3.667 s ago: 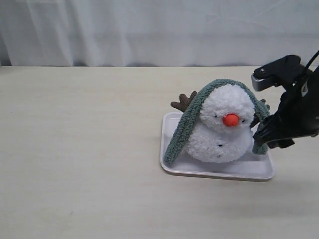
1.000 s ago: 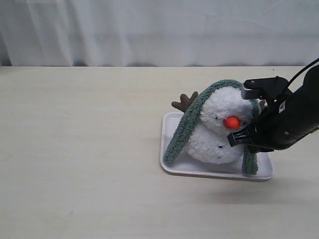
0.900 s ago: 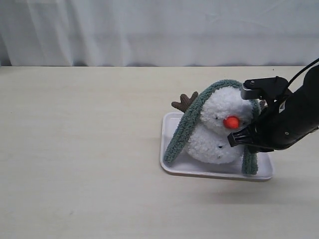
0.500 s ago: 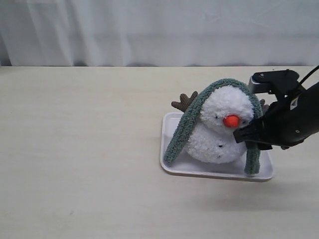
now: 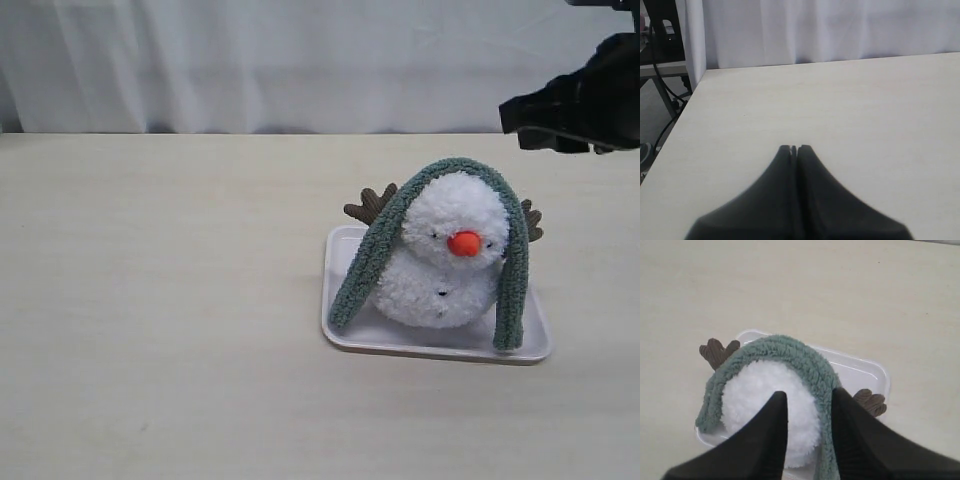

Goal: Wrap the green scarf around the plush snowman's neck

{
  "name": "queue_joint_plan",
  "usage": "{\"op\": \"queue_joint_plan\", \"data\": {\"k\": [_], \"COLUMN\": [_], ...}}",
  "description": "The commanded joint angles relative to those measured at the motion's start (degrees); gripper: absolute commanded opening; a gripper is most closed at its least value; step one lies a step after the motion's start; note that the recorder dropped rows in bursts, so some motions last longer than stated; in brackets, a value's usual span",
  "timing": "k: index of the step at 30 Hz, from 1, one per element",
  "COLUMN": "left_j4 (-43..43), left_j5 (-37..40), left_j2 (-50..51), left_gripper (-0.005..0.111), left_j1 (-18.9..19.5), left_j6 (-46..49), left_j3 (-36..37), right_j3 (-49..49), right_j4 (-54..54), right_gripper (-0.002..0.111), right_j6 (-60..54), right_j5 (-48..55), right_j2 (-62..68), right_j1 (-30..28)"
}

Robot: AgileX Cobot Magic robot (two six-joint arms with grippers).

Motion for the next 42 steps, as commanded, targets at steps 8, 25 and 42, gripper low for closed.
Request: {"op": "queue_joint_plan", "data": {"k": [8, 25, 42], "left_j4": [0.1, 0.1, 0.1], "left_j5": [-0.7, -0.7, -0.7], "left_j2": [-0.1, -0.1, -0.1], "left_gripper": [0.0, 0.0, 0.0], "left_j1": [-0.4, -0.4, -0.4], "left_j6": [-0.2, -0.2, -0.2], "left_j3": [0.1, 0.1, 0.1], "right_j3": [-14.8, -15.0, -7.4], "right_j4": [-0.3, 6.3, 2.3], "right_gripper": [0.045, 0.045, 0.026], "right_j6": [-6.5, -29.2, -26.6], "right_j5": [8.4, 6.0, -2.9], "right_j2": [16.1, 18.8, 18.9], "right_j1": [0.0, 0.0, 0.0]}}
